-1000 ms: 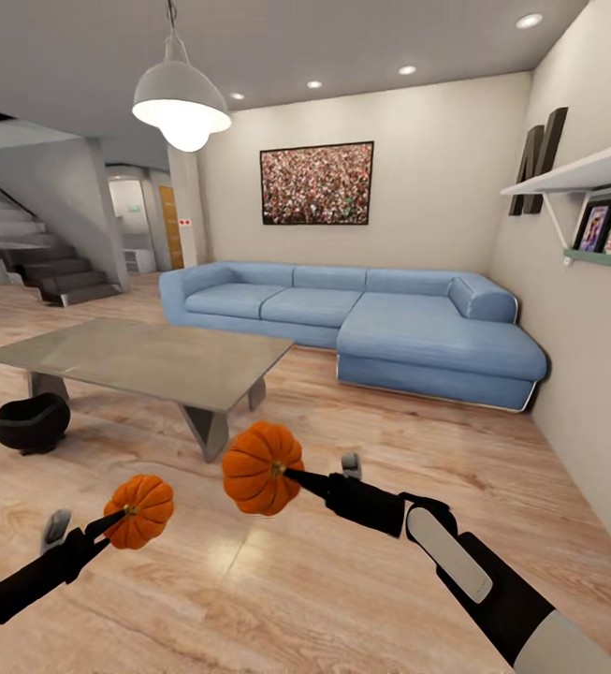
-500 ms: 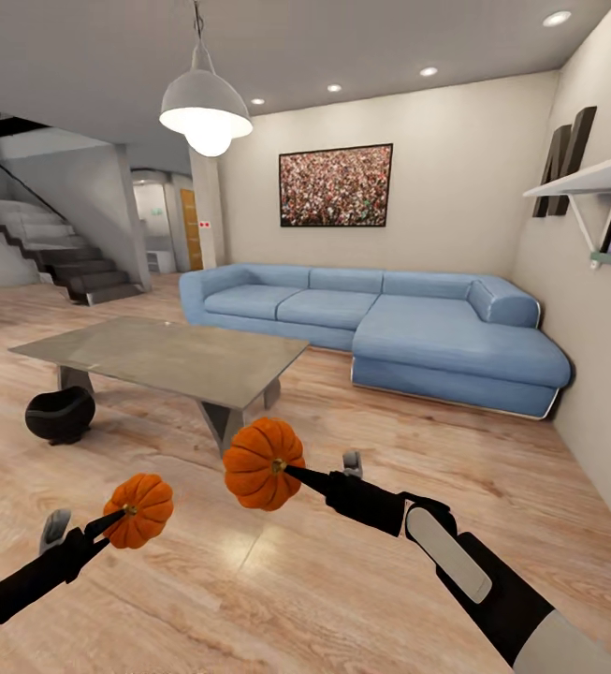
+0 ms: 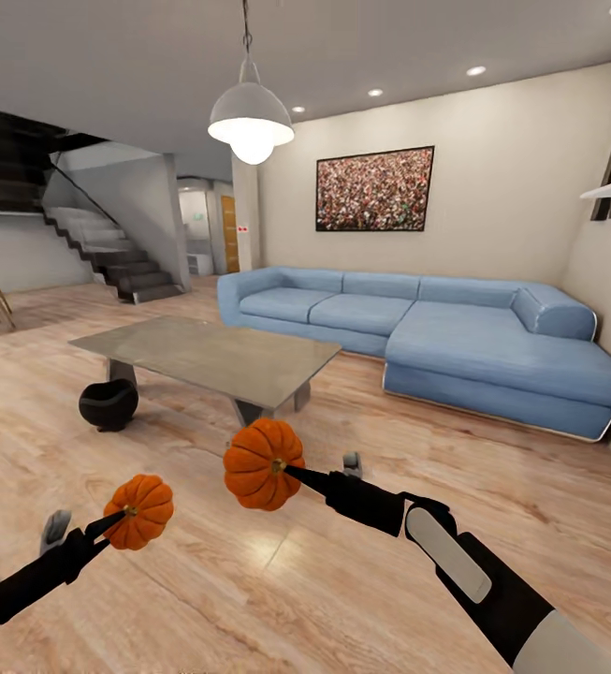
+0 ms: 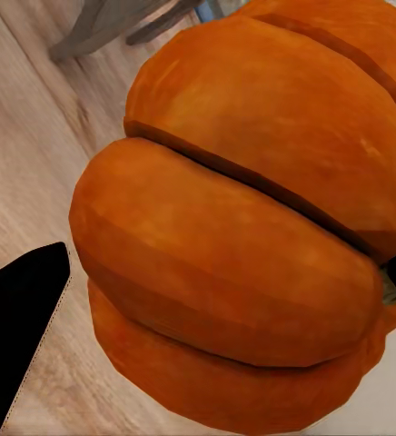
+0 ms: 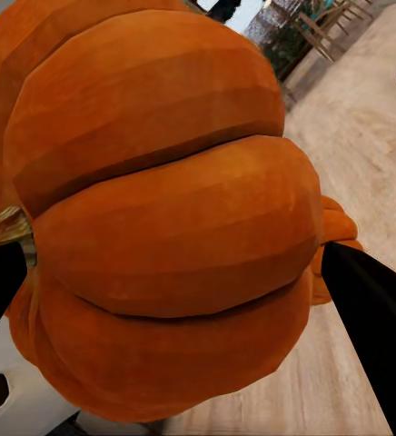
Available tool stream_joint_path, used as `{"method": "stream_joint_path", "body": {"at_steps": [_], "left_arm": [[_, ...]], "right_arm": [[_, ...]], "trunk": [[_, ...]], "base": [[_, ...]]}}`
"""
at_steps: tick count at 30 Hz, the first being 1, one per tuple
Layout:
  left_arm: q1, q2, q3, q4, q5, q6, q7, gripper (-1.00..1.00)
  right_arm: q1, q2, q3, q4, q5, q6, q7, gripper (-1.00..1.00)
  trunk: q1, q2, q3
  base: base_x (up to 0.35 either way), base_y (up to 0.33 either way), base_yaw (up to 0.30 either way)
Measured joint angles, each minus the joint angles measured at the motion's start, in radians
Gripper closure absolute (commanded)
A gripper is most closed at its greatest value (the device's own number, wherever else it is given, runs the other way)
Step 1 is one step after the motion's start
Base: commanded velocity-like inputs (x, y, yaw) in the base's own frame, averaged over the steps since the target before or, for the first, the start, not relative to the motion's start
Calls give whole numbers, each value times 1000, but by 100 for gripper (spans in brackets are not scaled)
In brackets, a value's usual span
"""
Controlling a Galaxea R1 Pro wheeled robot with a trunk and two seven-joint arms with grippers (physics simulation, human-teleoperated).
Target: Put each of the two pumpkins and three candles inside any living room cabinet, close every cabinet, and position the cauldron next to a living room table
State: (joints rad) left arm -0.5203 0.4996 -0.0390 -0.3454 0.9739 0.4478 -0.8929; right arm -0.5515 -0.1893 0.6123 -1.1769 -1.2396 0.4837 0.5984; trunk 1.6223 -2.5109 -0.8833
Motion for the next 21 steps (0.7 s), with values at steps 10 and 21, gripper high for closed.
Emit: {"method": "stream_joint_path", "body": {"at_steps": [10, 21], "left_arm": [[0, 0, -1, 0, 1, -1, 1, 100], [0, 0, -1, 1, 0, -1, 3, 100]], "right_arm": [[0, 0, 0, 0, 0, 0, -1, 100], [0, 0, 0, 1, 3, -1, -1, 100]], "trunk": [[0, 0, 9], [0, 0, 18]], "base": [[95, 22, 248], [277, 162, 248]]}}
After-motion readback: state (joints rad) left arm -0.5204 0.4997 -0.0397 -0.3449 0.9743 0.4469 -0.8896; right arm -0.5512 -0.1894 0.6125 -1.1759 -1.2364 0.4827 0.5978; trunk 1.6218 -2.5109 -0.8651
